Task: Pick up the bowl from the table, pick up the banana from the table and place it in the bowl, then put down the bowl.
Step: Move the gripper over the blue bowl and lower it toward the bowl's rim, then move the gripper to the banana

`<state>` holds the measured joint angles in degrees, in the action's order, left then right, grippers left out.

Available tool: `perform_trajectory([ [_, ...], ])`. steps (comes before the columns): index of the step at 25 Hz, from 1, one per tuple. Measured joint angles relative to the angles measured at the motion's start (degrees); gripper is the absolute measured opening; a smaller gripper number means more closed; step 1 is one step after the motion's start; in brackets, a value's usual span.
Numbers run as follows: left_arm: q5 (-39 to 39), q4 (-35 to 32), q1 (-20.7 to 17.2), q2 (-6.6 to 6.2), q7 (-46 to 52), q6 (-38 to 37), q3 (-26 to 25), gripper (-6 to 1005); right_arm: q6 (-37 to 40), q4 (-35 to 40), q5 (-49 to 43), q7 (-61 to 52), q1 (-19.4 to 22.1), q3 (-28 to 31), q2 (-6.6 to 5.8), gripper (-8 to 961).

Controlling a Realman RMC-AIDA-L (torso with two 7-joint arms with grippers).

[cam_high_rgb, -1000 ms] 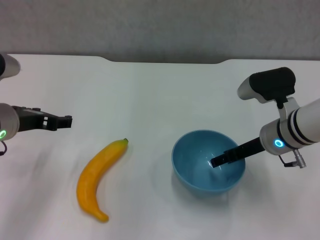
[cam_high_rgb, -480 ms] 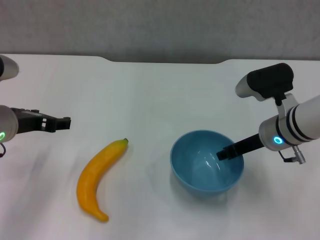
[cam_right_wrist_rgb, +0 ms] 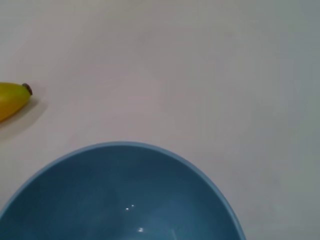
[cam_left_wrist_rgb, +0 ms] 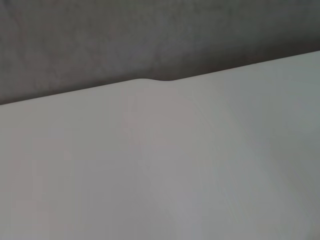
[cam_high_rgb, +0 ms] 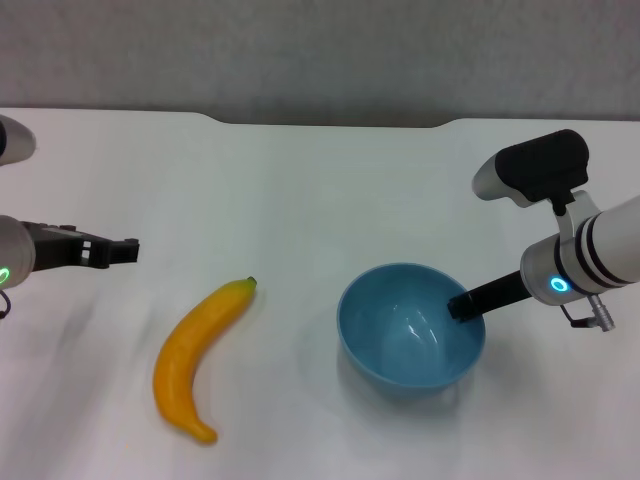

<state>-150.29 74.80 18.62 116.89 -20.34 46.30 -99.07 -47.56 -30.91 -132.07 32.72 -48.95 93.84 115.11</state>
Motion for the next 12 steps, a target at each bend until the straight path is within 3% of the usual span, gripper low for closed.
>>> perform_trajectory([
  [2, 0.0, -0.76, 0.05, -0.03, 0.06, -0.85, -0.56, 881, 0.21, 0.01, 0.01, -0.12, 0.12, 0.0, -0.03, 41],
  [8, 0.05, -2.19, -0.12, -0.13, -0.26, -1.97, -1.52, 881, 1.03, -1.43, -0.09, -0.28, 1.29, 0.03, -0.06, 36],
  [11, 0.14, -0.75, -0.73, -0.09, -0.45, -1.13, -0.96, 881, 0.69, -6.16, -0.1, -0.28, 4.4, 0.03, -0.08, 36],
  [12, 0.23, -0.33, -0.92, -0.07, -0.45, -0.81, -0.85, 881, 0.1, -11.91, -0.15, -0.47, 7.73, 0.31, -0.17, 36],
])
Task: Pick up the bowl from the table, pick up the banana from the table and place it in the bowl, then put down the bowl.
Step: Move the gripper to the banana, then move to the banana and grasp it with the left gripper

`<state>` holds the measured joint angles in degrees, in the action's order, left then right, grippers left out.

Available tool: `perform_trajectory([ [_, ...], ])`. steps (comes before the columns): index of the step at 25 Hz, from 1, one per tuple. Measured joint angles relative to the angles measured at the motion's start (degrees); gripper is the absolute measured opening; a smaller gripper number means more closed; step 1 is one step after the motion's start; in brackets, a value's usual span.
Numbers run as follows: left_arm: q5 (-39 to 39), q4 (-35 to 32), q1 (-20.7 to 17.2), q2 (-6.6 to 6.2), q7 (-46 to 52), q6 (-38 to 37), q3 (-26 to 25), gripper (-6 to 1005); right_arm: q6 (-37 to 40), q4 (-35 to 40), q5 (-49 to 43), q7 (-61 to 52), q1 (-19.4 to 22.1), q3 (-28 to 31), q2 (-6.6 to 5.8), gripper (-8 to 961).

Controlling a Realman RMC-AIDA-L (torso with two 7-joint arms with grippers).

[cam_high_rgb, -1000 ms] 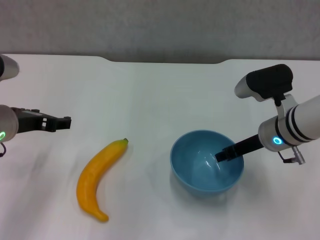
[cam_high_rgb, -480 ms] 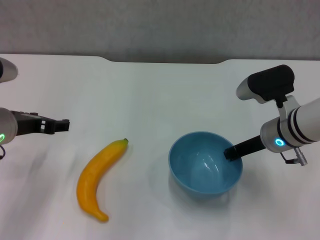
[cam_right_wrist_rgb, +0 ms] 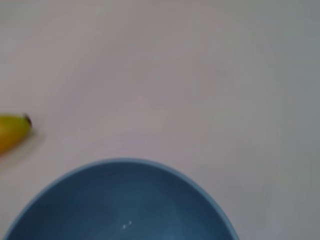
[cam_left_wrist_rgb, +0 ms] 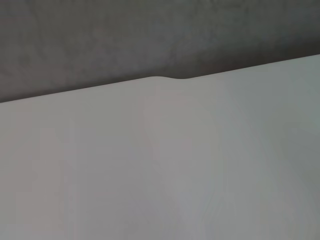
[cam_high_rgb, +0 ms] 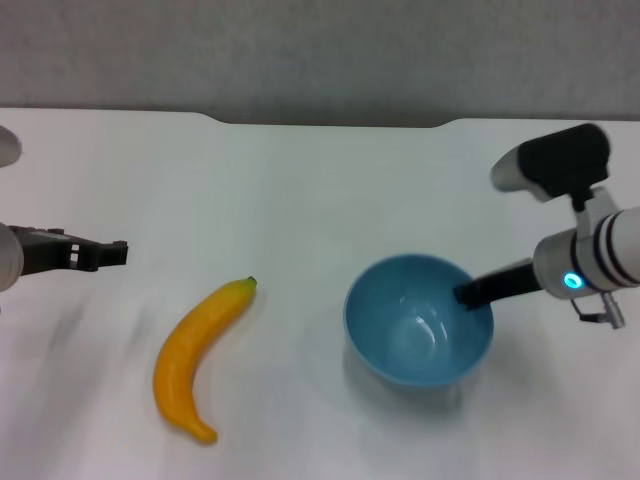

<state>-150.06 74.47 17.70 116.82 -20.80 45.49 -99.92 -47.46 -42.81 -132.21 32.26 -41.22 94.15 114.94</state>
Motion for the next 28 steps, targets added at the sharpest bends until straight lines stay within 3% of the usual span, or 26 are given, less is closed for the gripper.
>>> perform_trajectory([
  [5, 0.59, 2.99, -1.66, 0.11, 1.13, 1.62, 0.7, 880, -0.53, -10.38, 0.0, -0.62, 6.17, 0.96, -0.17, 35],
  [9, 1.06, 3.77, -2.21, 0.11, 2.05, 3.86, 1.65, 881, -0.11, -13.12, -0.07, -0.41, 8.15, 1.0, -0.14, 34],
  [15, -0.82, 1.62, -0.71, -0.04, 5.36, 5.82, 4.07, 882, 0.56, -13.68, -0.09, -0.38, 8.59, 1.03, -0.21, 33],
  [24, -3.93, 1.05, -0.26, 0.04, 5.81, 3.4, 13.88, 884, 1.16, -14.13, -0.36, -0.22, 9.44, 1.23, -0.21, 32],
  [28, -3.84, 1.0, 0.04, 0.12, 7.55, 3.57, 15.59, 885, 1.25, -15.23, -0.66, -0.2, 10.16, 2.03, -0.22, 32],
])
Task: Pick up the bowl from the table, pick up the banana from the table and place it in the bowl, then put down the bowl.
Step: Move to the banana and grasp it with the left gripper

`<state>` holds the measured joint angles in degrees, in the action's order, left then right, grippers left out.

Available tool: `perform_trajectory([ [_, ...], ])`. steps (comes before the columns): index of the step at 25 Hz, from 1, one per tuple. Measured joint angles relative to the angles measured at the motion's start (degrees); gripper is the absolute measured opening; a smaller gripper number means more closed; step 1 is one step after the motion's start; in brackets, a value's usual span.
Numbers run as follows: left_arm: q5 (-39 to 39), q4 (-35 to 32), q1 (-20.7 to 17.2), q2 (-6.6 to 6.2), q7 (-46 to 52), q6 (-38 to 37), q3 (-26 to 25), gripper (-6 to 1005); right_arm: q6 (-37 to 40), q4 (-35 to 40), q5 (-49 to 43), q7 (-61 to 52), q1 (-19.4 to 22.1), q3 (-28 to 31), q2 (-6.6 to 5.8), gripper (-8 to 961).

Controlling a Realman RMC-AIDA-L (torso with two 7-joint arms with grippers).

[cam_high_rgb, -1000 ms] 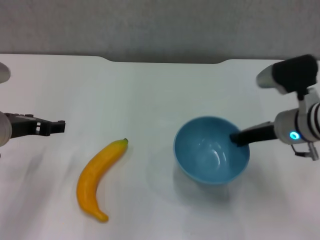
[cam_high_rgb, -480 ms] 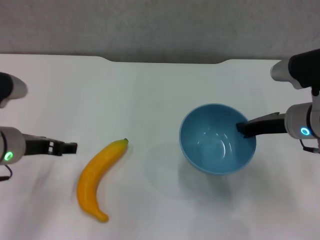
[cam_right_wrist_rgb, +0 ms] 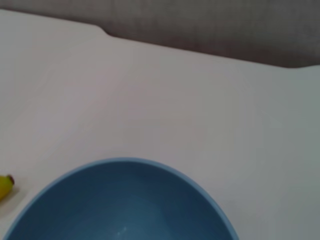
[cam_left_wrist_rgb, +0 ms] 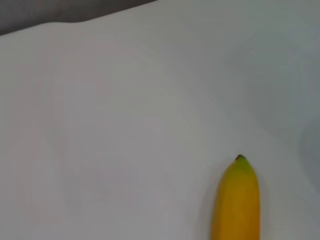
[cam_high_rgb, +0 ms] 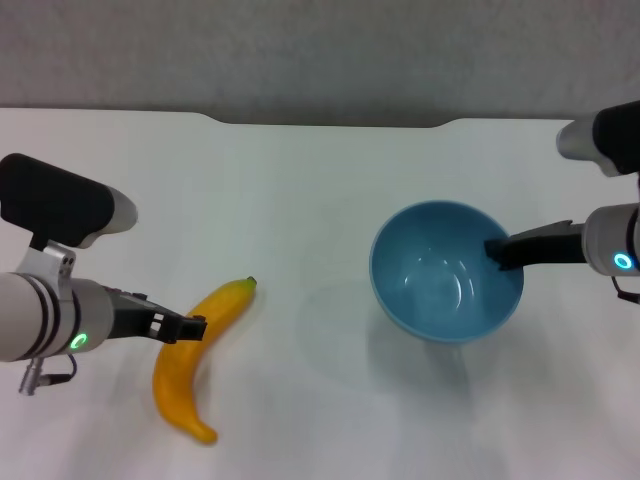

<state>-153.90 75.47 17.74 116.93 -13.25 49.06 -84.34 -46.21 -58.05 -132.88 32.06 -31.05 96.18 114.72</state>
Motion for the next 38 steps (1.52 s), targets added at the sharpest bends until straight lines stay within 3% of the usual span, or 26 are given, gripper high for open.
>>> perform_trajectory([
  [9, 1.67, -2.03, 1.24, -0.01, 3.27, -0.61, -0.46, 884, -0.27, -2.08, -0.02, 0.03, 0.97, 0.59, 0.04, 33],
  [14, 4.5, -7.43, 3.35, 0.0, 3.5, -3.42, -0.35, 884, -0.48, -3.33, 0.08, 0.03, 1.18, 0.3, 0.13, 33],
  [38, 4.42, -15.9, 5.83, -0.08, 5.6, -5.22, -0.15, 884, -0.27, -5.41, 0.43, 0.02, 2.01, -0.69, 0.23, 33],
])
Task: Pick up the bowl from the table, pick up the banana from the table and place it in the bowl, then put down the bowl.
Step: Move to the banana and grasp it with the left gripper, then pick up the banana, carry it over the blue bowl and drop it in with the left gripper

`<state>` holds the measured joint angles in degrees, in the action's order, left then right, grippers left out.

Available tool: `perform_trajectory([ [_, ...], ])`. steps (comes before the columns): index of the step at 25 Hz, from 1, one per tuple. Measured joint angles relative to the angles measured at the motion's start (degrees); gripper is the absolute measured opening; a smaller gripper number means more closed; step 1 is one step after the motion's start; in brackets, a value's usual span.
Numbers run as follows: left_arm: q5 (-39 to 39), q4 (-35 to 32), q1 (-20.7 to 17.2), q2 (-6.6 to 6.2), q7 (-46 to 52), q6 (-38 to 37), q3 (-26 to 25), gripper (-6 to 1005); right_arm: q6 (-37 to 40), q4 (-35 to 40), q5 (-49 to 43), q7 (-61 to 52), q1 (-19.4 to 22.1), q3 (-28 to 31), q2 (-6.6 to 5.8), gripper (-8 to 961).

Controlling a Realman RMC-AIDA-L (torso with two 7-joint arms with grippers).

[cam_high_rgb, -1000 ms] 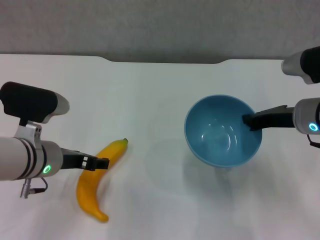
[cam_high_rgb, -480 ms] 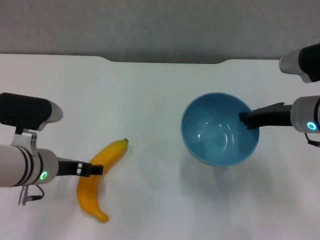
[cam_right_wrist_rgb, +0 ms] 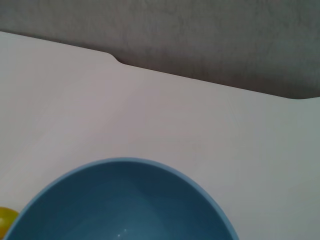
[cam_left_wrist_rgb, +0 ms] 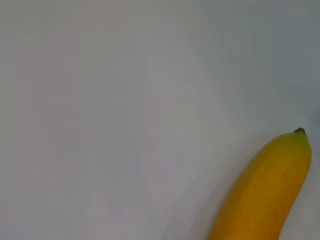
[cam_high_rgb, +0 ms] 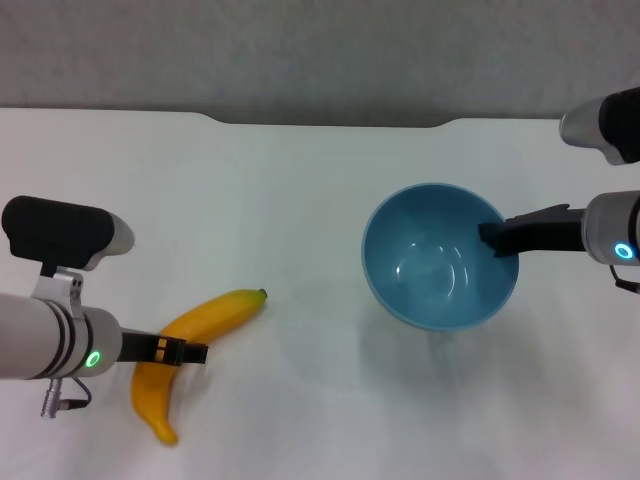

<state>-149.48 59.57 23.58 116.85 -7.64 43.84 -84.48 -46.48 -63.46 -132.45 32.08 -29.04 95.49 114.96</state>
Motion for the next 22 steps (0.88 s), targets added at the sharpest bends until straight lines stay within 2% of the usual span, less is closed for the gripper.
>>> perform_trajectory([
  [16, -0.13, -3.59, 1.87, -0.06, -0.09, -1.13, 0.37, 882, 0.17, -0.88, 0.09, 0.0, 0.23, -0.05, 0.06, 33],
  [20, -0.07, -3.04, 1.95, -0.07, -0.3, -0.62, 0.01, 834, 0.17, -0.88, 0.15, 0.0, 0.47, -0.04, 0.08, 32],
  [22, -0.01, -3.01, 1.95, -0.09, -0.36, -0.59, -0.05, 724, 0.16, -0.87, 0.16, 0.0, 0.54, -0.04, 0.09, 32],
])
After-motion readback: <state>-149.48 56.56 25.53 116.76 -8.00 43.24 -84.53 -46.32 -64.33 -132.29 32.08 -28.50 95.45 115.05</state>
